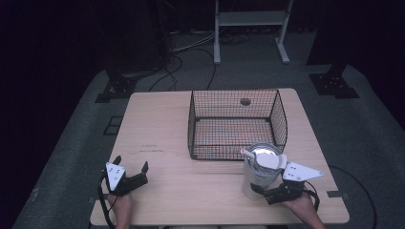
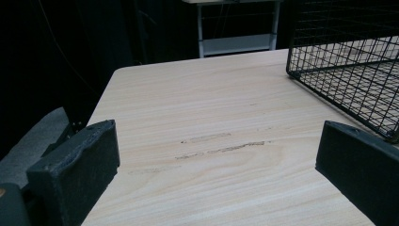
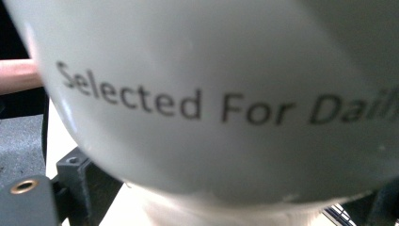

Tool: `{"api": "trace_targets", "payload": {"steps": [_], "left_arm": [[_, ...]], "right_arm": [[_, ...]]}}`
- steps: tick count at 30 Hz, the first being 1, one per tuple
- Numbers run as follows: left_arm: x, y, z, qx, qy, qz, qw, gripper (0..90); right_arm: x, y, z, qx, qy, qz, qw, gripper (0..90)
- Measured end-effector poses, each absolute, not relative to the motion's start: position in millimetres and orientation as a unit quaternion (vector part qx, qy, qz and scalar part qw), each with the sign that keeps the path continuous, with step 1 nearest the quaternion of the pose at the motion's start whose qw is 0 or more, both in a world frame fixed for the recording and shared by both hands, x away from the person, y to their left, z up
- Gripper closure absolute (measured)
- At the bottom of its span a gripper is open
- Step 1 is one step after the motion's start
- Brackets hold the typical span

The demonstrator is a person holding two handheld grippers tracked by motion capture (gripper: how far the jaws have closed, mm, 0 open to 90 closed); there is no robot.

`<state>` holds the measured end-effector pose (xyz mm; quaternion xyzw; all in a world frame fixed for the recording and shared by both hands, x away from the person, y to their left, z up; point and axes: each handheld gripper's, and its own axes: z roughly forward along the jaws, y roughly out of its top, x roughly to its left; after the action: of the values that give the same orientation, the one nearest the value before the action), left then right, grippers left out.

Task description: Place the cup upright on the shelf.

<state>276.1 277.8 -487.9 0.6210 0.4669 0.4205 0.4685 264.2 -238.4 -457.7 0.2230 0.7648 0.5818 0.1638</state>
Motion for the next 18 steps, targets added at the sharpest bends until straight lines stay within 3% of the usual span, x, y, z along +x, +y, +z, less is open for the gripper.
{"api": "trace_targets", "payload": {"steps": [12,18], "left_arm": [[276.3,278.2,-487.8,0.621,0.466,0.419,0.471,0.0],[276.1,278.2,-487.9,0.621,0.466,0.419,0.471,0.0]], "right_arm": [[266.6,-239.9,-455.5,0.222,0.764,0.588,0.142,8.3],[268.4,-236.1,-435.2,0.204,0.766,0.594,0.136,8.3]]}}
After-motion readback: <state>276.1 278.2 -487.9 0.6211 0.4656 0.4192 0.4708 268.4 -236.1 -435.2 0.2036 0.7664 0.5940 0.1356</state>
